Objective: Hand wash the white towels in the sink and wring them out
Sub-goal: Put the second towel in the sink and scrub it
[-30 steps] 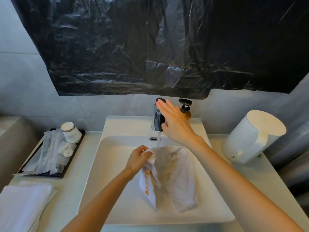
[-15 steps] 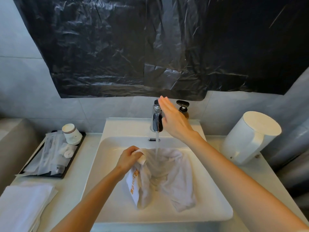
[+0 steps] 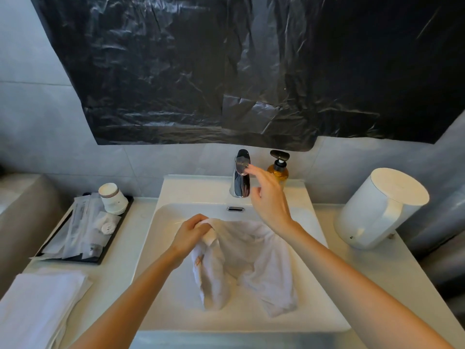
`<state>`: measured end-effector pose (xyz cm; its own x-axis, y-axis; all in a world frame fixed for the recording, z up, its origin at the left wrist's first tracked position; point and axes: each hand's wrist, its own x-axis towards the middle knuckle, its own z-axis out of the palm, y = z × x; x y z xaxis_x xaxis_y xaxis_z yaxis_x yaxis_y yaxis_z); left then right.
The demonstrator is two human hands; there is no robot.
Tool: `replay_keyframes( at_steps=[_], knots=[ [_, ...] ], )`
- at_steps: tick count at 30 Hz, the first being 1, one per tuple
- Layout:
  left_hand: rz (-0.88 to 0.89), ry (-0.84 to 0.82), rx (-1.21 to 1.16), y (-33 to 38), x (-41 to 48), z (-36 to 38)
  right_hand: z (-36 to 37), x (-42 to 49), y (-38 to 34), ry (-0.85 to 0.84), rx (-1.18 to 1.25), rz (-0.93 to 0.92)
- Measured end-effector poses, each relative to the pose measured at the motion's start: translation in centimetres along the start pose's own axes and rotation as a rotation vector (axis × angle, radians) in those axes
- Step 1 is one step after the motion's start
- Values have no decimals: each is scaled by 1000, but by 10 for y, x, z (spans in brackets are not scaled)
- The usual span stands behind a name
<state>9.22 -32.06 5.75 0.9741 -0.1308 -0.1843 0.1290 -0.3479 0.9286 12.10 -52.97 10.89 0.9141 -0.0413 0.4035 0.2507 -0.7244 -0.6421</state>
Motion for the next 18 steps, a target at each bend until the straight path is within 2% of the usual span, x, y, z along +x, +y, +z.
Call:
replay_keyframes(
  at_steps=[2, 3, 4, 5, 7, 8, 9, 11, 15, 16, 18],
  knots=[
    [90, 28, 32, 6, -3, -8, 6, -25, 25, 129, 52, 118],
    [130, 38, 38, 10, -4, -11, 10, -37, 35, 121, 67, 190],
    [155, 41, 24, 16, -6, -13, 14, -47, 44, 45, 57, 247],
    [175, 39, 0, 22, -7, -15, 19, -57, 52, -106, 21, 269],
    [210, 39, -56, 31, -11, -15, 30, -73, 63, -520, -34, 260],
    [214, 39, -80, 35, -13, -15, 37, -79, 66, -660, -47, 268],
    [204, 46, -113, 39, -15, -14, 43, -84, 68, -715, -47, 272],
    [161, 79, -194, 43, -19, -14, 51, -90, 60, -669, 34, 322],
    [105, 156, -287, 47, -22, -26, 41, -90, 50, -498, 308, 592],
    [101, 165, -283, 48, -23, -30, 35, -91, 49, -530, 376, 607],
    [114, 164, -302, 53, -29, -29, 29, -93, 48, -715, 493, 555]
  ],
)
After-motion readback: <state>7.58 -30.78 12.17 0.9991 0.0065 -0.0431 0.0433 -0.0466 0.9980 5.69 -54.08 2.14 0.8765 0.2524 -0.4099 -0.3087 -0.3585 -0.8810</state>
